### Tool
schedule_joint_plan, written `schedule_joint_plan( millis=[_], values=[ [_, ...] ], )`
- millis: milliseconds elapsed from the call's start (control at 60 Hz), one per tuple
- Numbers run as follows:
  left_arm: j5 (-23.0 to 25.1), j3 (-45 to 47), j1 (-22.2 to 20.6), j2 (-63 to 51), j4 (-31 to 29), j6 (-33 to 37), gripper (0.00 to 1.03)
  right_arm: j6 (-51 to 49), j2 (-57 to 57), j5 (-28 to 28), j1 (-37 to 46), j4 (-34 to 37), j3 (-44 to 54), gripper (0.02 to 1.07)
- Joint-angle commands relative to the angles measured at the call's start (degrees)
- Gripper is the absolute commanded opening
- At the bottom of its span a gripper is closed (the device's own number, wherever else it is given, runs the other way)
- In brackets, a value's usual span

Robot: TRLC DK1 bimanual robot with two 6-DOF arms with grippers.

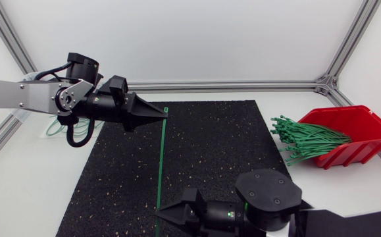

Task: Take a green cable tie from the red box, thread the tail through the head to close it, then place it in the transparent bin on the left.

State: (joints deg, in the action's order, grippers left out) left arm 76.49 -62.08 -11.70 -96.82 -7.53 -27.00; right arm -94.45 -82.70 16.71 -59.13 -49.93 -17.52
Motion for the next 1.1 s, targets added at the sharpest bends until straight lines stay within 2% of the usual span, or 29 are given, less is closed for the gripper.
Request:
schedule_joint_plan(
  millis=[0, 217, 350, 400, 517, 633, 717, 1083],
  values=[
    [1.0, -0.7, -0.2, -0.5, -0.4, 0.2, 0.04, 3.1, 1.0, 0.3, 0.2, -0.3, -0.5, 0.08],
    [1.0, -0.5, -0.2, -0.3, -0.5, 0.2, 0.04, 2.6, 1.8, 0.0, 0.2, 0.0, 2.0, 0.09],
    [1.0, -0.6, 0.5, -0.2, -0.5, 0.2, 0.04, 2.4, 3.5, -0.5, 0.2, 1.2, 3.1, 0.35],
    [1.0, -0.8, 0.9, -0.2, -0.5, 0.1, 0.04, 2.4, 4.4, -1.1, 0.2, 2.9, 3.0, 0.48],
    [1.0, -0.8, 1.3, 0.0, -0.8, 0.0, 0.04, 1.2, 5.4, -2.1, 0.2, 5.3, 2.9, 0.60],
    [1.0, -0.8, 1.6, 0.3, -1.3, -0.1, 0.04, 0.3, 5.5, -2.3, 0.2, 5.5, 3.1, 0.61],
    [1.0, -0.8, 1.6, 0.1, -1.5, -0.2, 0.04, 0.0, 5.6, -2.4, 0.2, 5.4, 3.1, 0.68],
    [1.0, -1.9, 1.2, -2.2, -1.8, -1.2, 0.04, -0.8, 3.3, -2.3, -2.4, 4.6, 2.7, 0.69]
  ],
)
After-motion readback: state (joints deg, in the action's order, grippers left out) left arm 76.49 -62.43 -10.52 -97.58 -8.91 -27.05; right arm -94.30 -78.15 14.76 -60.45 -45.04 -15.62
